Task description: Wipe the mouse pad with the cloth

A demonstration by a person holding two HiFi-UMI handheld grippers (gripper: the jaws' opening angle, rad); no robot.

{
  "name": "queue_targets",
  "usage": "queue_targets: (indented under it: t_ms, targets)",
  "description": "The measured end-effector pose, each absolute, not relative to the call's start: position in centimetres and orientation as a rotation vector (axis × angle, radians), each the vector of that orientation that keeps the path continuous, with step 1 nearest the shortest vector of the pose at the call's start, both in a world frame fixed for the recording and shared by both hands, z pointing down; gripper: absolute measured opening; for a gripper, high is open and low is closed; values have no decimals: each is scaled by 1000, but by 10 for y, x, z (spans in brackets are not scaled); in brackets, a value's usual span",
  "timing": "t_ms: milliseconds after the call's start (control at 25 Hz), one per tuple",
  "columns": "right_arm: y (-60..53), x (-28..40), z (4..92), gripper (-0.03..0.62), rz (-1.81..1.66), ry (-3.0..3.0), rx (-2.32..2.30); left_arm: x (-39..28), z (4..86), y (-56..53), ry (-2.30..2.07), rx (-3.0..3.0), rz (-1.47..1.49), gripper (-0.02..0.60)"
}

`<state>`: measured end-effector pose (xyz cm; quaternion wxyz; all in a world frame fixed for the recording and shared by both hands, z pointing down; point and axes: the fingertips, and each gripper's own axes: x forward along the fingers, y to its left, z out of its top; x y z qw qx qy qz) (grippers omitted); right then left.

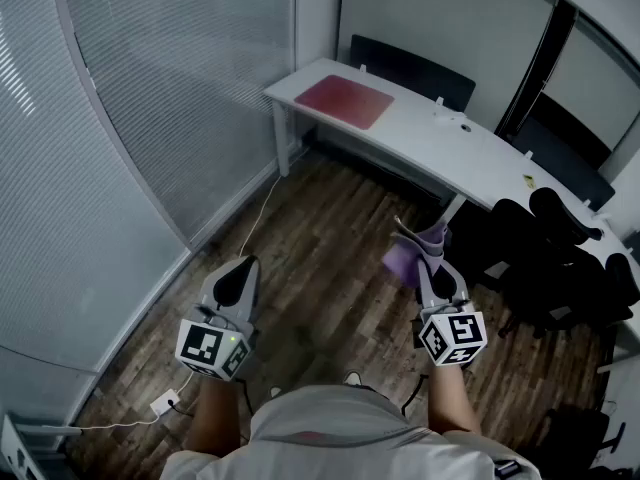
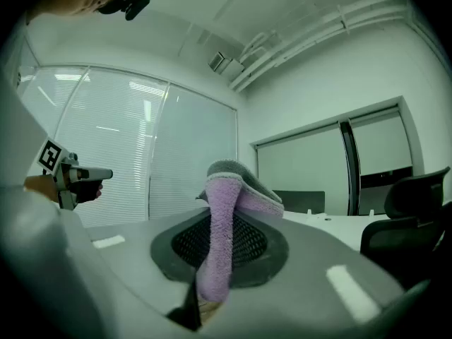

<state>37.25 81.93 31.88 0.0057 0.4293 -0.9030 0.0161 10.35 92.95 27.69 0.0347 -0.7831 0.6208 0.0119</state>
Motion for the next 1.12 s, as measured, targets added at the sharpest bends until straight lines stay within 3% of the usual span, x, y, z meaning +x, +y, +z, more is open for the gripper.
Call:
queue_targets:
  t_ms: [760,1120]
  targets:
    - [801,395,326,46,111,-2899,1280,140,284,911,1918,-2413,10,2]
    - [773,444,340,46,133,-2916,1229,196,289,885,1920,-2398,-2,2]
